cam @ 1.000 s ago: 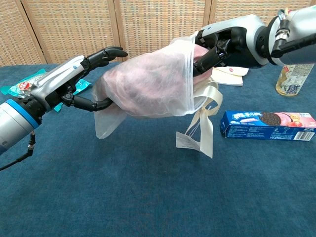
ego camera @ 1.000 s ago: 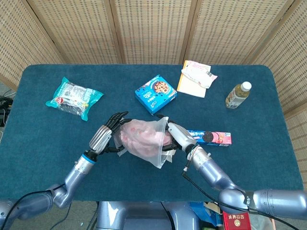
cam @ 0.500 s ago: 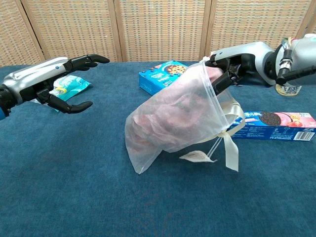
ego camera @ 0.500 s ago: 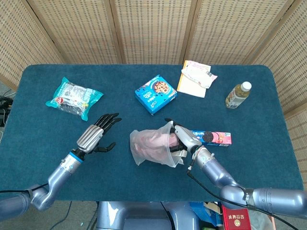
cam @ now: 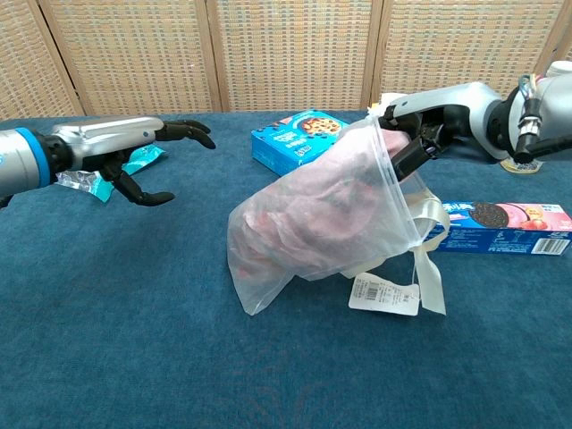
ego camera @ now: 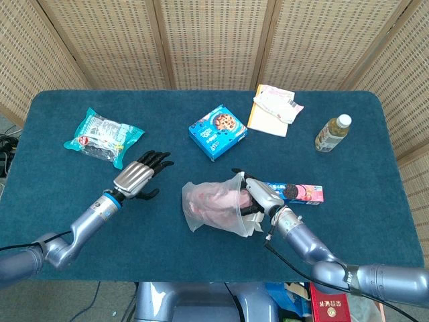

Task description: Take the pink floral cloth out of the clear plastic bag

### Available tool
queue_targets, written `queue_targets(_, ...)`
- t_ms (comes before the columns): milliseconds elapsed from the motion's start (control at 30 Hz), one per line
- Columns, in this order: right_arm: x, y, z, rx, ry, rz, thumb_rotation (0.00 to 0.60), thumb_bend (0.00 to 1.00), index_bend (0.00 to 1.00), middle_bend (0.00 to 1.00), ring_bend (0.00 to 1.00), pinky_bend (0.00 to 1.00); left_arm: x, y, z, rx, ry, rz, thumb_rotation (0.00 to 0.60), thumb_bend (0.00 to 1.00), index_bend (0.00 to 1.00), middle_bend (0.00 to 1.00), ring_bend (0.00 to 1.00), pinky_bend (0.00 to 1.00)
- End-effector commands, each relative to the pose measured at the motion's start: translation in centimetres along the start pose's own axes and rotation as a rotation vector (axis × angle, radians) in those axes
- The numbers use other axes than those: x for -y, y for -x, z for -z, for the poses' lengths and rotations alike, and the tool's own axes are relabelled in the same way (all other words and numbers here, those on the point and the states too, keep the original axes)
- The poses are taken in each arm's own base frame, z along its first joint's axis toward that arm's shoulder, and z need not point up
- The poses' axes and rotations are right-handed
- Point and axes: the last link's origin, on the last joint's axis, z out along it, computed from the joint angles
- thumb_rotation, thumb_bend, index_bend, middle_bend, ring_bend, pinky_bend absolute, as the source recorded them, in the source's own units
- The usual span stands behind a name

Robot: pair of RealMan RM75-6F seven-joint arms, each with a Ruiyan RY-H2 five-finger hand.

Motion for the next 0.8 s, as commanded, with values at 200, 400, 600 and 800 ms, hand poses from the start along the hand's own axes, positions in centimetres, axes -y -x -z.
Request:
queue_targets(200, -0.5, 0.3, -0.2, 0.019, 0.002, 0.001, 0.600, 0.81, 0.74, 0.02, 0.00, 0.00, -2.5, 1.8, -4.3, 0.056, 0.041, -0.175, 0.600, 0.39, 0.24, 0.00, 0.00, 0.00)
queue_targets(400, -0.7, 0.3, -0.2, 0.023, -0.004, 0.005, 0.600, 0.82, 0.74, 0.02, 0.00, 0.00, -3.2, 2.7, -5.8, 0.054, 0.042, -0.249, 0.600, 0.39, 0.24, 0.00, 0.00, 0.00)
queue_targets(600, -0.8, 0.1, -0.2, 0.019, -0.007, 0.001, 0.600, 0.82, 0.74, 0.02, 0.00, 0.00, -4.0, 3.0, -6.7, 0.058, 0.046, -0.240, 0.600, 0.39, 0.24, 0.00, 0.00, 0.00)
queue_targets(800, -0.8, 0.0, -0.2, 0.019, -0.008, -0.005, 0.600, 0.83, 0.74, 0.03, 0.00, 0.00, -5.0, 3.2, -7.5, 0.061, 0.061, -0.213, 0.600, 0.39, 0.28, 0.00, 0.00, 0.00)
